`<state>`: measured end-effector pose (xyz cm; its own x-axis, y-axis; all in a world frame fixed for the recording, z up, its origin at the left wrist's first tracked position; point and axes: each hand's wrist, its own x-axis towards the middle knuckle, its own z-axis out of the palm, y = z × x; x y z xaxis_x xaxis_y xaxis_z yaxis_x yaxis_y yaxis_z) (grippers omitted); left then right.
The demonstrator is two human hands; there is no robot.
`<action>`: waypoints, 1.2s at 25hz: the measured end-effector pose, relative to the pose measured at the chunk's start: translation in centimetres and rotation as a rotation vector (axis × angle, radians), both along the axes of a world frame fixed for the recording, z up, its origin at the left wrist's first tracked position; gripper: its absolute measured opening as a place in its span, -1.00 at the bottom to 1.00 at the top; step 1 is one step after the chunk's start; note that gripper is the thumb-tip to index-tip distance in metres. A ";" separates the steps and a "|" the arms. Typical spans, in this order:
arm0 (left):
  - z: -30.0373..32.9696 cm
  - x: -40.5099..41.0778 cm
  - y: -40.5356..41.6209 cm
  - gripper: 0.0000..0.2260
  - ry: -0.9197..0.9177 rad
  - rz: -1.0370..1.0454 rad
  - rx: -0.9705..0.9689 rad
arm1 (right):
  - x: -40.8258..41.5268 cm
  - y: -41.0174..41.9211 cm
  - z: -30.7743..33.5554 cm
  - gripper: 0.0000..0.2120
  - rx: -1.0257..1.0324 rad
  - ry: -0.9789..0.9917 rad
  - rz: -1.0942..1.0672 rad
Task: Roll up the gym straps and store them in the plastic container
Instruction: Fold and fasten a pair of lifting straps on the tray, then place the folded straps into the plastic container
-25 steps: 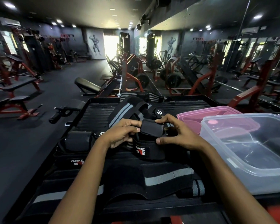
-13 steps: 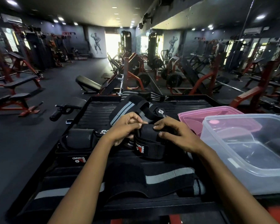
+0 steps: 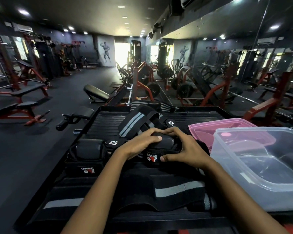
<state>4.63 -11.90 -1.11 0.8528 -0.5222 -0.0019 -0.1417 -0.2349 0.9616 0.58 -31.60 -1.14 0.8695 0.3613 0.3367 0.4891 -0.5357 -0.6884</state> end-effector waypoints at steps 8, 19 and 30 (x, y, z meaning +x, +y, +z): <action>5.4 -2.4 10.0 -0.70 -0.473 0.272 0.043 | 2.3 4.8 4.2 -0.42 0.215 -0.010 0.056; 0.8 -4.6 19.9 -0.38 -0.205 0.188 0.375 | 9.8 18.1 3.3 -0.40 0.181 0.045 0.138; -0.5 -1.4 21.2 -0.47 -0.136 0.542 0.007 | 11.8 11.7 -0.1 -0.47 0.093 0.224 0.170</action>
